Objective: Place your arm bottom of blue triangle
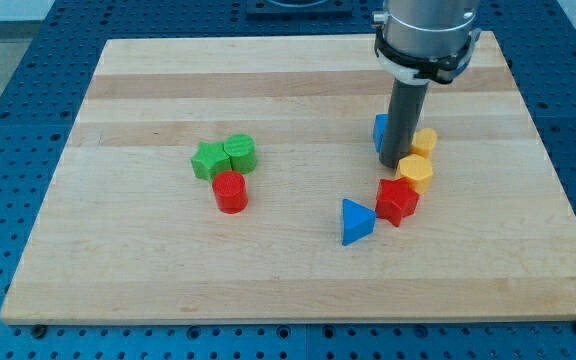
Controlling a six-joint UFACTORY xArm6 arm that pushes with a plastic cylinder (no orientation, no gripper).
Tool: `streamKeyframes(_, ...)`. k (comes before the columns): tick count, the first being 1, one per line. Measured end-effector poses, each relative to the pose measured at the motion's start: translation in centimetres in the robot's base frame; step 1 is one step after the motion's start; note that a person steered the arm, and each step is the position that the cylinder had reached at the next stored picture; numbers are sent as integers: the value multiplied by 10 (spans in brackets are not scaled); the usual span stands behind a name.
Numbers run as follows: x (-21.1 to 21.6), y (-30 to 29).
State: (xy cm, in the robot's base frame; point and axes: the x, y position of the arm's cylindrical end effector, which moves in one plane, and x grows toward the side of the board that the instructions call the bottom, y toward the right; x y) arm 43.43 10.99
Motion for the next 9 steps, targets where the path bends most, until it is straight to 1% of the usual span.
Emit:
streamKeyframes(2,-43,0)
streamKeyframes(3,-57,-1)
streamKeyframes(4,-58,-16)
streamKeyframes(5,-39,-38)
streamKeyframes(7,39,-41)
streamKeyframes(8,51,-57)
streamKeyframes(9,51,-95)
